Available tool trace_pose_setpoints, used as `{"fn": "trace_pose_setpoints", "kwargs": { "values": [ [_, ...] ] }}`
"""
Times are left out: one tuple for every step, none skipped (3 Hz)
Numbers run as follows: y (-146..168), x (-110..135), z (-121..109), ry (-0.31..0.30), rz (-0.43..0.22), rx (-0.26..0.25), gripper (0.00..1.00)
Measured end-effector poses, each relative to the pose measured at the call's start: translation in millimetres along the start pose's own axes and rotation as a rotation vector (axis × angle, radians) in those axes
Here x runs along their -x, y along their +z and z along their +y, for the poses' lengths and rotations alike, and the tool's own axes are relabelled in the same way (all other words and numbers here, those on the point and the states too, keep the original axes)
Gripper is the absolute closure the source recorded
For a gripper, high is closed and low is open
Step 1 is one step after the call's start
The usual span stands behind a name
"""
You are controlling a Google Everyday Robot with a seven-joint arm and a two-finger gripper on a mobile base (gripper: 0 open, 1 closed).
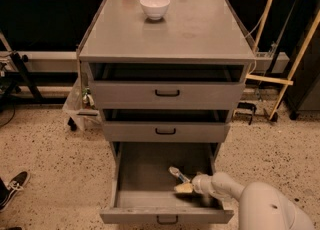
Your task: Place redbull can into bottom drawer
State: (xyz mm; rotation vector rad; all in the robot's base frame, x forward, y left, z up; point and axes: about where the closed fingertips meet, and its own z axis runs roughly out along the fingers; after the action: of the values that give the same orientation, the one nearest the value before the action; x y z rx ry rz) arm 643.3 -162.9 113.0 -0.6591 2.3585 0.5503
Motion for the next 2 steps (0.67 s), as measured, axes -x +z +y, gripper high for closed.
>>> {"fn": "trace_pose_setpoints", "kwargs": {
  "values": [
    [0,0,0,0.0,0.0,0.0,0.0],
    [-20,8,9,-0.015,-0.023,-0.021,0.0]
  ]
}}
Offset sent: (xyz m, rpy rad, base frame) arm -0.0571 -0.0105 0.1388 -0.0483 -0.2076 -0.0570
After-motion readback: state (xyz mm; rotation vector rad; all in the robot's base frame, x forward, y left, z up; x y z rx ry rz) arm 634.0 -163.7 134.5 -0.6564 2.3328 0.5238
